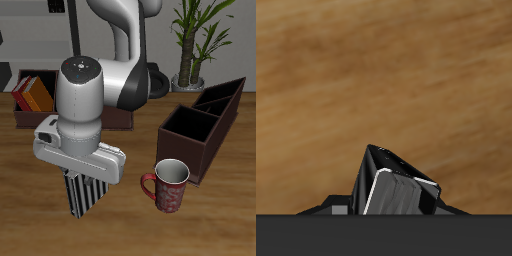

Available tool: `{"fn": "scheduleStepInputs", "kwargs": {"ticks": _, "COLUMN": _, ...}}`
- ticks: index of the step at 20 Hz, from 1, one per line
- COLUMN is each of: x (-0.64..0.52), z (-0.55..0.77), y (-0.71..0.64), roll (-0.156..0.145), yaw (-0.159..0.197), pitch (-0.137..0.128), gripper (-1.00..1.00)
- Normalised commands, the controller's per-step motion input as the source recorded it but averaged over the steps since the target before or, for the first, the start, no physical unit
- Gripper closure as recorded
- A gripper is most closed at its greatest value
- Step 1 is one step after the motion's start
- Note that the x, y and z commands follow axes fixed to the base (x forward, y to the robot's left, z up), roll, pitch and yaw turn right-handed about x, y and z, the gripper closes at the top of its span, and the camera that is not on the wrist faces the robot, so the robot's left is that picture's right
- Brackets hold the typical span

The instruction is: Place the red book into the back desk caddy's left compartment and place the orange book into the back desk caddy's left compartment and place the striped book into the left desk caddy's right compartment

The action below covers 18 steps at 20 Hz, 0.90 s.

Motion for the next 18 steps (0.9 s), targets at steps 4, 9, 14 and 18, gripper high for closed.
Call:
{"fn": "scheduleStepInputs", "kwargs": {"ticks": 4, "x": -0.60, "z": 0.91, "y": 0.05, "roll": -0.012, "yaw": 0.052, "pitch": -0.112, "gripper": 1.00}}
{"fn": "scheduleStepInputs", "kwargs": {"ticks": 9, "x": -0.51, "z": 0.49, "y": -0.02, "roll": -0.026, "yaw": 0.054, "pitch": 0.034, "gripper": 1.00}}
{"fn": "scheduleStepInputs", "kwargs": {"ticks": 14, "x": -0.61, "z": 0.52, "y": -0.03, "roll": -0.020, "yaw": 0.045, "pitch": -0.013, "gripper": 1.00}}
{"fn": "scheduleStepInputs", "kwargs": {"ticks": 18, "x": -0.46, "z": 0.44, "y": -0.02, "roll": -0.076, "yaw": 0.037, "pitch": -0.001, "gripper": 1.00}}
